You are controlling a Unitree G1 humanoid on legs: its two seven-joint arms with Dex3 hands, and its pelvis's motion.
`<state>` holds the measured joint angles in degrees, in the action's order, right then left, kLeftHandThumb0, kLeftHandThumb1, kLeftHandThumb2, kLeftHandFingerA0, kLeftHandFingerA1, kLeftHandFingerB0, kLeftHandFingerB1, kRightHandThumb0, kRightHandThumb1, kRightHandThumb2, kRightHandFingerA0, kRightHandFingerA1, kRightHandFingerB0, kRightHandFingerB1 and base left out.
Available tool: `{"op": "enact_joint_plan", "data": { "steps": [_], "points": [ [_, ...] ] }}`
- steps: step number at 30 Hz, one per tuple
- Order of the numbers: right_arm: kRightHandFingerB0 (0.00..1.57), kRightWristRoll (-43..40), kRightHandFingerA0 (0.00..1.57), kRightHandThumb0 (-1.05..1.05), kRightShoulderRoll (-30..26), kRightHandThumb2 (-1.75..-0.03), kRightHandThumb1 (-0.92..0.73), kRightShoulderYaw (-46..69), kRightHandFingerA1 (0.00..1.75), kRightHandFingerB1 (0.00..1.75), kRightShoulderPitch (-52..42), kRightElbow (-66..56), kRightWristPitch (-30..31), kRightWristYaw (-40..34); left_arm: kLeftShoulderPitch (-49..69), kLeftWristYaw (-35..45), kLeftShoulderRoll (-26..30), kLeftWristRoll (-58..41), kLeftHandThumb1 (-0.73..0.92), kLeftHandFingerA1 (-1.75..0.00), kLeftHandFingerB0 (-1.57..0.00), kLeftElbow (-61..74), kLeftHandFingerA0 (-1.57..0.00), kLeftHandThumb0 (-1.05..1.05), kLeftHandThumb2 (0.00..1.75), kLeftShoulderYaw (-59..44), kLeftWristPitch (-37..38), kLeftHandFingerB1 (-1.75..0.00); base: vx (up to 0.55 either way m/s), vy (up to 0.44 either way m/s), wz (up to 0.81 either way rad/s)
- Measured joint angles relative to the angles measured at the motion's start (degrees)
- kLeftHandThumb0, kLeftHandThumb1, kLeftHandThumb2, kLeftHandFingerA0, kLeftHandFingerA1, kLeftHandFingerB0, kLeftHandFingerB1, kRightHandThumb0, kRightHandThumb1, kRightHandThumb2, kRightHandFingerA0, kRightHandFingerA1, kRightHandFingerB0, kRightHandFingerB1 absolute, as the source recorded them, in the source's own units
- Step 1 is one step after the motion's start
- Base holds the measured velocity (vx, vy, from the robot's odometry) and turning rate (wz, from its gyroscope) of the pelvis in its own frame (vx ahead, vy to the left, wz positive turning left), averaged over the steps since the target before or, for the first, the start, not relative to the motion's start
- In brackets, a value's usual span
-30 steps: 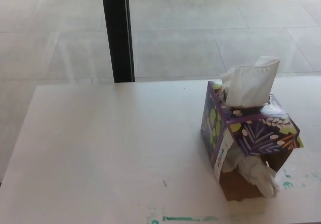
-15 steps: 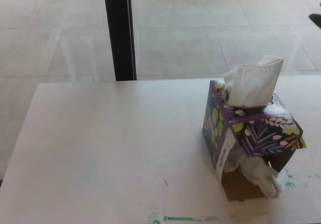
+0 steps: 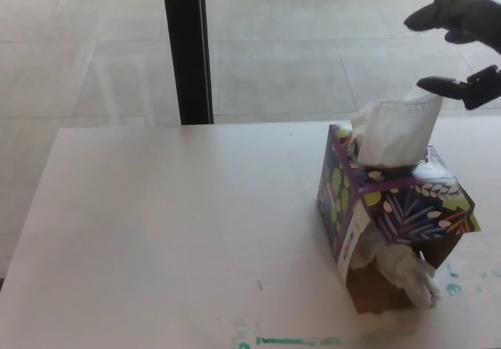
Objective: The robot uses its right hand to pull out a tissue from the tissue box kept in the middle of the desk and put it on the right side
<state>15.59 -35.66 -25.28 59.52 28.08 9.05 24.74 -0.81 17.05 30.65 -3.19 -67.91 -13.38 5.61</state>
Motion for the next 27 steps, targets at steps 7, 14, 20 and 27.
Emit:
{"op": "enact_joint_plan", "data": {
  "steps": [7,14,20,27],
  "points": [
    [0.10,1.11,0.05,-0.89,-0.04,-0.99,-0.57,-1.88,0.18,0.31,0.00,-1.21,0.88,5.53,0.89,0.01,0.03,0.01,0.72,-1.04,-0.68,0.02,-0.81,-0.91,1.13,0.47,0.34,-1.00,0.00,0.000,0.00],
    [0.14,2.73,0.03,-0.90,-0.66,-1.00,-0.59,-3.20,0.34,0.40,-0.08,-3.75,1.71,11.12,1.21,0.04,0.61,0.08,0.73,-1.04,-0.68,-0.20,-0.83,-0.90,1.15,1.30,0.57,-0.99,0.00,0.000,0.00],
    [0.09,3.83,0.04,-0.86,-0.75,-0.91,-0.52,-4.17,0.41,0.40,-0.15,-6.91,2.22,15.70,1.15,0.04,0.97,0.08,0.92,-1.12,-0.62,-0.15,-0.80,-0.90,0.76,1.57,0.70,-1.07,0.00,0.000,0.00],
    [0.31,8.29,0.19,-0.65,-3.14,-0.58,-0.58,-8.18,0.63,0.31,-0.31,-8.91,3.23,20.64,1.12,0.08,1.28,0.12,0.92,-1.13,-0.64,0.00,-0.83,-0.91,0.75,1.70,0.70,-1.09,0.00,0.000,0.00]
  ]
}}
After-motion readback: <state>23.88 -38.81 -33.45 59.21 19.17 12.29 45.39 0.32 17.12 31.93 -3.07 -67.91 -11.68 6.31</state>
